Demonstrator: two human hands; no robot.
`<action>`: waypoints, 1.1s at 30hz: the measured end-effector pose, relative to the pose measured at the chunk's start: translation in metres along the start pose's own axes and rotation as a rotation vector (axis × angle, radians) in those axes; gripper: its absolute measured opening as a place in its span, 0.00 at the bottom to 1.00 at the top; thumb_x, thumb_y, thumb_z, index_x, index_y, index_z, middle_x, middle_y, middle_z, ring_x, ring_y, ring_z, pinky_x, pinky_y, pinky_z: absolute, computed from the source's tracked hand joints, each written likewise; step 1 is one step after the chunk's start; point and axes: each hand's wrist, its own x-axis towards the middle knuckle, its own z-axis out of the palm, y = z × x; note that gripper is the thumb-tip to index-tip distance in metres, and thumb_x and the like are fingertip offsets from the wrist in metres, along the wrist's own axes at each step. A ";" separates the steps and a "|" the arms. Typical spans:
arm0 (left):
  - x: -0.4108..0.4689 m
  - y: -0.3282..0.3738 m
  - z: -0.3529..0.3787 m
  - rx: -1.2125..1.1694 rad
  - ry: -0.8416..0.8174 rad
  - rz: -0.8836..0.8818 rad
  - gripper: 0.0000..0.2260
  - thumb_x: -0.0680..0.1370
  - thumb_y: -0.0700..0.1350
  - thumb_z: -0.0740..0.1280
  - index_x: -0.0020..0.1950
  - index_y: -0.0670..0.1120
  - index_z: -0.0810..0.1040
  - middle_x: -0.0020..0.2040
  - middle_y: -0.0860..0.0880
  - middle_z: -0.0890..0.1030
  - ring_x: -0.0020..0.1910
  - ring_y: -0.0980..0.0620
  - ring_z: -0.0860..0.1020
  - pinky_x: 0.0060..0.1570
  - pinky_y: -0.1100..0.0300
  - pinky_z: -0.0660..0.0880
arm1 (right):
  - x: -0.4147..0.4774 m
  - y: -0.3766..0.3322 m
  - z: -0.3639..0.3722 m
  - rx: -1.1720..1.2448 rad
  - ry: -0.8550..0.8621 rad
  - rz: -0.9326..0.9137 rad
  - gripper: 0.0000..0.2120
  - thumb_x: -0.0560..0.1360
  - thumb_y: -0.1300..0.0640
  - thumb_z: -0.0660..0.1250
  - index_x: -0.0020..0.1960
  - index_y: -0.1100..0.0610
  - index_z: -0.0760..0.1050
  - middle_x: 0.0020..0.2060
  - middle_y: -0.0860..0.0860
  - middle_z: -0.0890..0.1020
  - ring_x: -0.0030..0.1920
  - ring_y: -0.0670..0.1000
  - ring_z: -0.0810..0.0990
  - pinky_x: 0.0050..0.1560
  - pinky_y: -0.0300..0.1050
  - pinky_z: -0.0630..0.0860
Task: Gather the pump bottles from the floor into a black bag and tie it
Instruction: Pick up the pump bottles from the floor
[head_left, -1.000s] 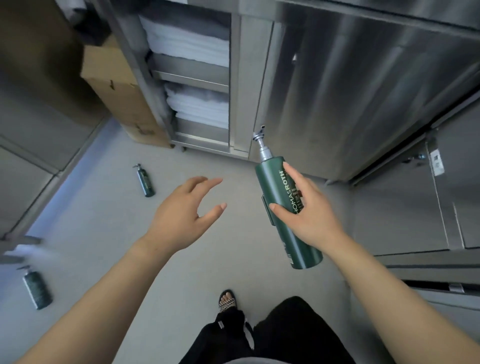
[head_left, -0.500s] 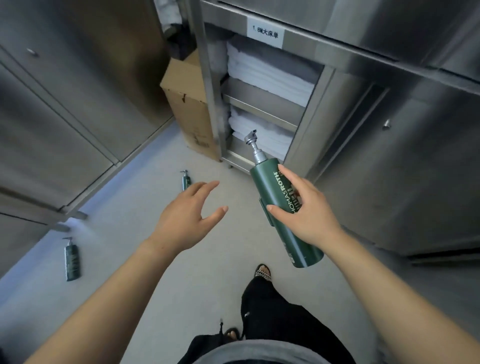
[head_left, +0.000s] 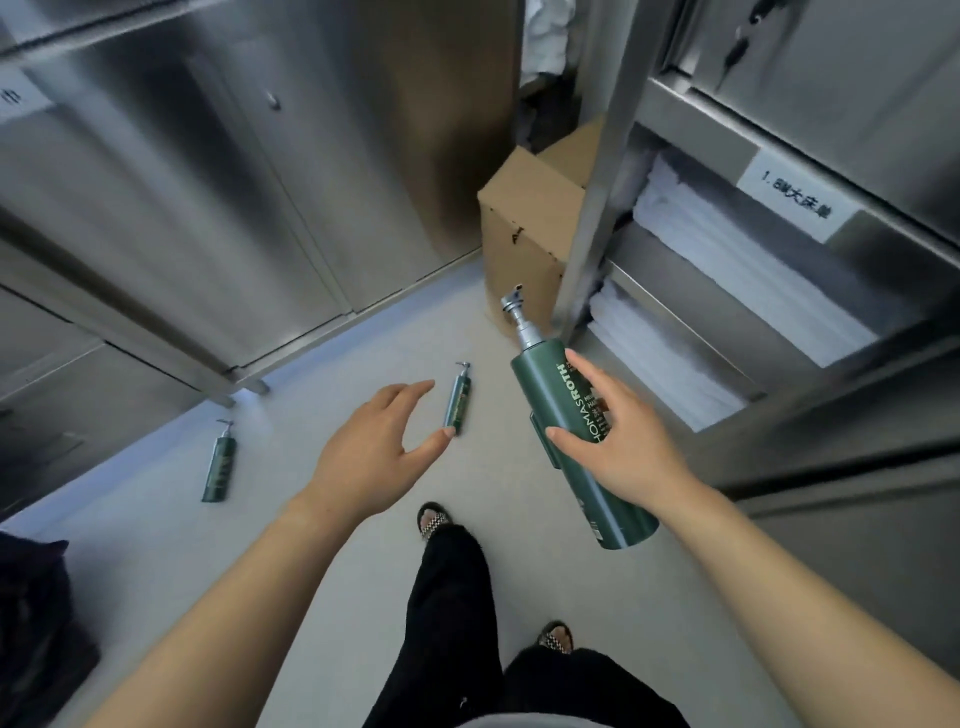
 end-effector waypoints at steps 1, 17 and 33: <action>0.014 -0.006 -0.004 0.002 -0.002 -0.006 0.26 0.77 0.61 0.60 0.73 0.55 0.62 0.72 0.53 0.67 0.61 0.48 0.74 0.58 0.54 0.72 | 0.015 -0.002 0.002 -0.023 -0.007 0.000 0.36 0.68 0.49 0.72 0.70 0.34 0.58 0.59 0.37 0.71 0.54 0.24 0.65 0.51 0.15 0.59; 0.193 -0.066 -0.059 -0.009 -0.053 -0.020 0.26 0.77 0.61 0.58 0.73 0.55 0.62 0.72 0.52 0.67 0.58 0.48 0.76 0.56 0.55 0.70 | 0.218 -0.039 0.030 -0.026 -0.047 0.010 0.37 0.69 0.50 0.72 0.72 0.38 0.58 0.66 0.44 0.71 0.64 0.41 0.68 0.65 0.40 0.65; 0.310 -0.110 0.078 -0.139 -0.003 -0.353 0.24 0.77 0.60 0.59 0.72 0.56 0.64 0.71 0.53 0.69 0.52 0.48 0.78 0.50 0.59 0.66 | 0.384 0.089 0.081 -0.029 -0.374 -0.029 0.38 0.69 0.49 0.72 0.73 0.39 0.56 0.67 0.47 0.71 0.65 0.48 0.71 0.66 0.55 0.70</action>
